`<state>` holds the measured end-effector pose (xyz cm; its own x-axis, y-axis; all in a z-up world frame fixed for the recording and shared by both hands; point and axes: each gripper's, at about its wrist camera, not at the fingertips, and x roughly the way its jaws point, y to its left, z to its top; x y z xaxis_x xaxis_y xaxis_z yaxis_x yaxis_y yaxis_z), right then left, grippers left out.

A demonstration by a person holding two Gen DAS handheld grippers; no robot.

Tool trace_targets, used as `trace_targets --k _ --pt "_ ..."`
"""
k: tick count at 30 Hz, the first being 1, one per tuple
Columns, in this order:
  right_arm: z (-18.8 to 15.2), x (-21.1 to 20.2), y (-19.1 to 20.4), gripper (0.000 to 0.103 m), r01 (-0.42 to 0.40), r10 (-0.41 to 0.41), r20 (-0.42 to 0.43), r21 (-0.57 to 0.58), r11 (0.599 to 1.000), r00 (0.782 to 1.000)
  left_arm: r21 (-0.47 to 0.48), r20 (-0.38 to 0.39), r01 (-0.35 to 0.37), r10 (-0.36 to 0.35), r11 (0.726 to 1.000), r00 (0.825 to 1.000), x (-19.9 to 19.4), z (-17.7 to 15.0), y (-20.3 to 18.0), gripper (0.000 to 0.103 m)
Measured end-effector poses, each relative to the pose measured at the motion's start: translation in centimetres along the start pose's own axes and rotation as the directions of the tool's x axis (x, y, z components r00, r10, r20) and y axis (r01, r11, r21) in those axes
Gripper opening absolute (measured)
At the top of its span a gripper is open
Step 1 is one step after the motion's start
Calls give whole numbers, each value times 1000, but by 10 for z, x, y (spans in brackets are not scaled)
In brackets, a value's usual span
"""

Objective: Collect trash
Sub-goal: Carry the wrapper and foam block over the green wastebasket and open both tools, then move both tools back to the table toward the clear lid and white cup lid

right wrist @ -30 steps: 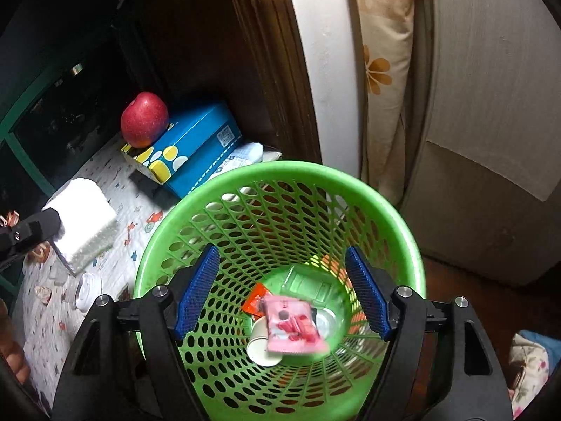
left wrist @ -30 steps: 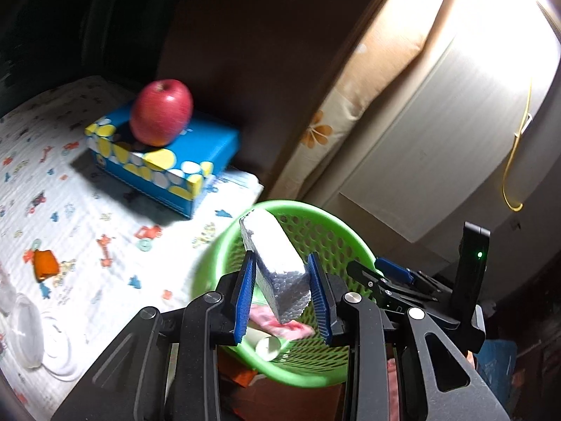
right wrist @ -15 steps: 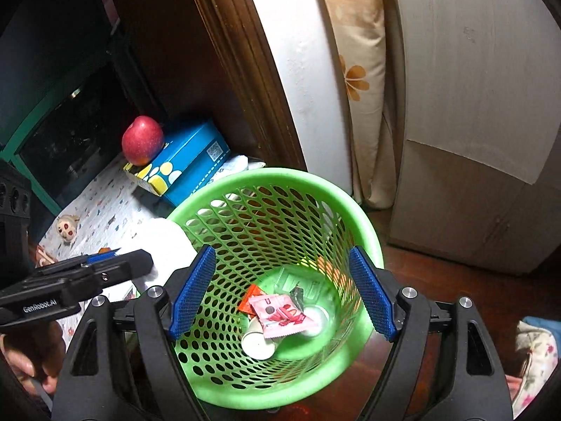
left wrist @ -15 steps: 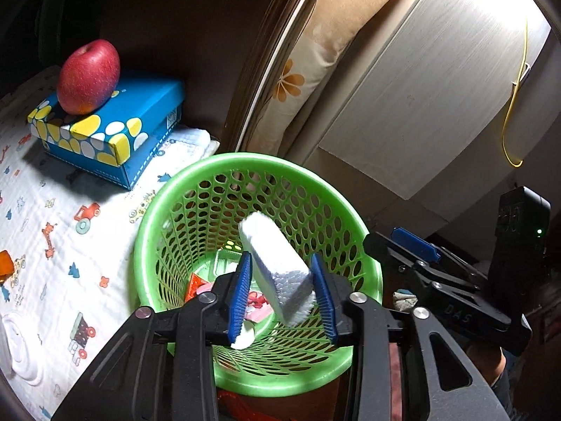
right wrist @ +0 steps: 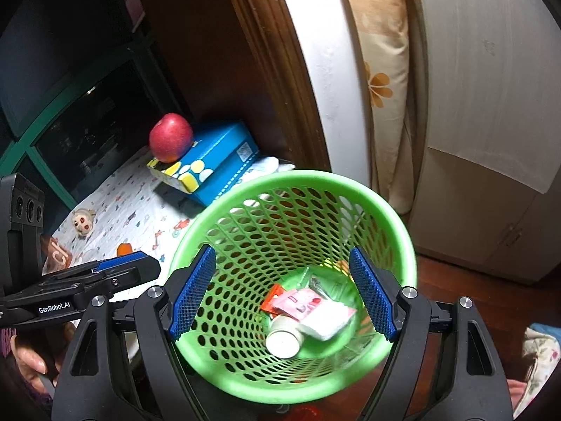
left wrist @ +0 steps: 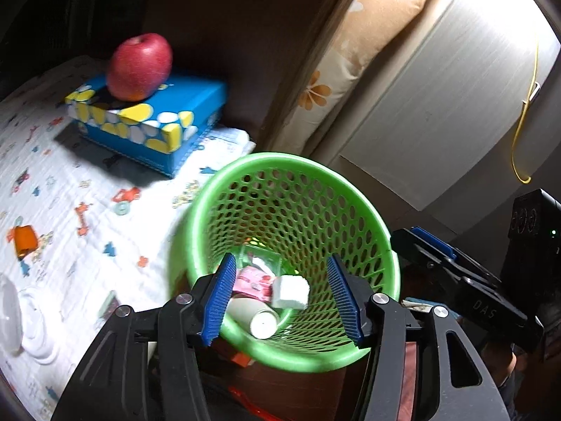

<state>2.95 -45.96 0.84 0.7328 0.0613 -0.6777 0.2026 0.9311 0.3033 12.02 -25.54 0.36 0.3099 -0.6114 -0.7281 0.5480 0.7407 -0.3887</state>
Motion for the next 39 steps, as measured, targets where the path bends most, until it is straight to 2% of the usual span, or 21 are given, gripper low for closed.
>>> trace_targets --k 4,6,11,14,16,18,23,25,28,31,32,34,36,39 --pt "1 5 17 78 -28 28 -7 -22 999 1000 -47 39 -40 42 998 998 -22 -5 22 53" --pt "0 7 26 78 -41 41 -13 -34 999 999 -71 61 -58 62 996 996 -34 -8 34 57" --pt "-1 16 55 78 -83 81 -37 -76 994 996 -124 96 -123 135 985 986 -62 -14 66 58" --pt "-3 21 74 78 -112 107 -53 -102 988 993 -169 113 -165 185 972 976 -77 -17 89 62" --pt "-4 26 88 78 -136 129 -65 -119 984 989 -202 119 -184 211 962 970 -87 -20 107 63" --pt "-5 29 99 79 -152 143 -73 -133 979 987 -238 115 -210 243 948 963 -94 -24 125 69" --pt "-7 39 135 79 -206 190 -103 -181 962 976 -303 89 -272 311 914 946 -110 -42 173 69" --pt "-9 43 149 79 -229 210 -115 -198 953 971 -343 66 -304 345 889 936 -115 -51 195 69" --pt "-14 50 167 79 -256 229 -141 -218 942 963 -417 35 -306 352 856 935 -121 -67 227 73" --pt "-22 57 187 79 -278 240 -171 -255 926 956 -458 20 -286 331 842 943 -122 -80 247 78" --pt "-24 58 191 79 -282 242 -176 -260 923 954 -467 16 -277 322 840 947 -121 -83 251 86" --pt "-28 62 198 79 -294 249 -191 -262 919 950 -469 11 -264 304 843 953 -117 -86 255 86" --pt "-31 64 202 79 -299 251 -199 -262 918 947 -447 11 -252 287 858 958 -111 -86 256 91" --pt "-36 67 209 79 -304 251 -214 -269 914 944 -436 -1 -253 280 864 960 -101 -84 259 93"
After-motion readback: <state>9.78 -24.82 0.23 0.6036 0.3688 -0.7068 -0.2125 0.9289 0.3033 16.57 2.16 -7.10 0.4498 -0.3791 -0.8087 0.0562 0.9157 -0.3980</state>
